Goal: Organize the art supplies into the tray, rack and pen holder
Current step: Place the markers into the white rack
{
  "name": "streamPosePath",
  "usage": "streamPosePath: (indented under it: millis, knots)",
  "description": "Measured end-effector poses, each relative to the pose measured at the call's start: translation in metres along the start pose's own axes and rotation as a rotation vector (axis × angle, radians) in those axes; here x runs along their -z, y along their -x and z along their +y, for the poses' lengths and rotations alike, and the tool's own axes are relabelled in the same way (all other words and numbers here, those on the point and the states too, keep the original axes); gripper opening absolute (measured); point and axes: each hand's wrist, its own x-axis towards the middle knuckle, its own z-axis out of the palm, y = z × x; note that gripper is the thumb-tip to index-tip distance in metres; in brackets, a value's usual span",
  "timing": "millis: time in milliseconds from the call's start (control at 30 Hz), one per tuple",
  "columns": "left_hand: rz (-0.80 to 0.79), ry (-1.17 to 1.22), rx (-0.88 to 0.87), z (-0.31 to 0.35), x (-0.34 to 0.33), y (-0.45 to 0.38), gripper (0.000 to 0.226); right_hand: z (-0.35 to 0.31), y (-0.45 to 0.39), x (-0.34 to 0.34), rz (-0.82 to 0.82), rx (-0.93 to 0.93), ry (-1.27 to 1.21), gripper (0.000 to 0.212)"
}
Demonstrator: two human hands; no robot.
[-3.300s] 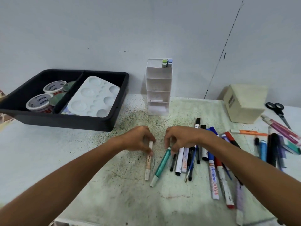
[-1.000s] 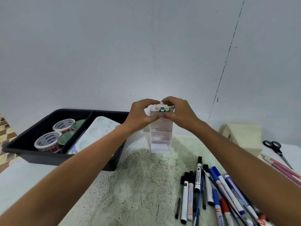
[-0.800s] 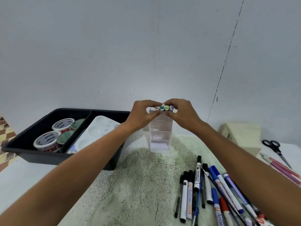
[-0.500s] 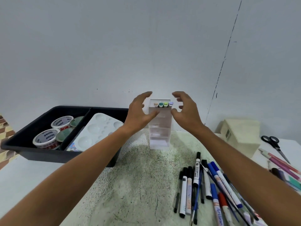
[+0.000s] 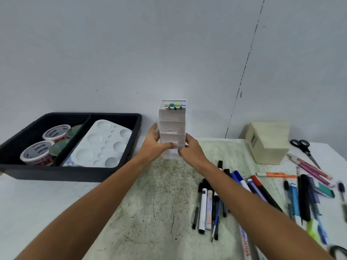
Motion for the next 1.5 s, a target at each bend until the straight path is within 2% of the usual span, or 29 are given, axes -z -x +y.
streamPosePath:
  millis: [67, 100, 167, 233, 333, 400, 533, 600, 667, 800, 967, 1133, 1267, 1400, 1500]
  knots:
    - [0.070, -0.033, 0.035, -0.003, -0.002, 0.006, 0.100, 0.005, 0.000, 0.002, -0.001, -0.019, 0.020, 0.068]
    - [0.146, -0.062, 0.046, -0.005, -0.003, 0.012, 0.095, 0.006, 0.002, 0.005, 0.006, -0.035, 0.017, 0.073]
    - [0.285, -0.151, 0.007, -0.016, -0.008, 0.028, 0.072, 0.013, 0.007, 0.019, 0.030, -0.052, -0.009, 0.070]
    - [0.299, -0.271, -0.087, -0.030, -0.017, 0.045, 0.054, 0.022, 0.013, 0.040, 0.059, -0.039, -0.028, 0.058]
    - [0.158, -0.516, -0.258, -0.043, -0.040, 0.060, 0.038, 0.037, 0.025, 0.075, 0.102, -0.009, 0.017, 0.039]
    - [-0.004, -0.631, -0.447, -0.041, -0.064, 0.068, 0.032, 0.049, 0.041, 0.098, 0.138, -0.006, 0.104, 0.038]
    - [-0.430, -0.812, -0.786, -0.040, -0.120, 0.079, 0.049, 0.069, 0.089, 0.132, 0.153, -0.006, 0.398, 0.041]
    - [-0.584, -0.911, -0.838, -0.045, -0.145, 0.081, 0.062, 0.082, 0.115, 0.139, 0.184, -0.002, 0.519, 0.038]
    - [-0.655, -1.015, -0.856, -0.049, -0.162, 0.083, 0.071, 0.097, 0.138, 0.140, 0.246, 0.024, 0.621, 0.038]
    - [-0.765, -1.140, -0.817, -0.053, -0.172, 0.079, 0.069, 0.118, 0.165, 0.137, 0.414, -0.038, 0.761, 0.040]
    - [-0.732, -1.088, -0.869, -0.056, -0.158, 0.068, 0.063, 0.118, 0.168, 0.126, 0.444, -0.006, 0.699, 0.038]
    - [-0.659, -1.038, -0.966, -0.053, -0.140, 0.058, 0.043, 0.116, 0.161, 0.130, 0.361, -0.028, 0.625, 0.037]
    - [-0.626, -0.969, -0.914, -0.045, -0.141, 0.047, 0.041, 0.122, 0.153, 0.144, 0.344, -0.086, 0.749, 0.034]
    - [-0.525, -0.840, -0.860, -0.038, -0.166, 0.036, 0.032, 0.122, 0.149, 0.154, 0.364, -0.116, 0.797, 0.029]
    - [-0.503, -0.900, -0.770, -0.034, -0.189, 0.026, 0.038, 0.120, 0.149, 0.156, 0.350, -0.159, 0.853, 0.027]
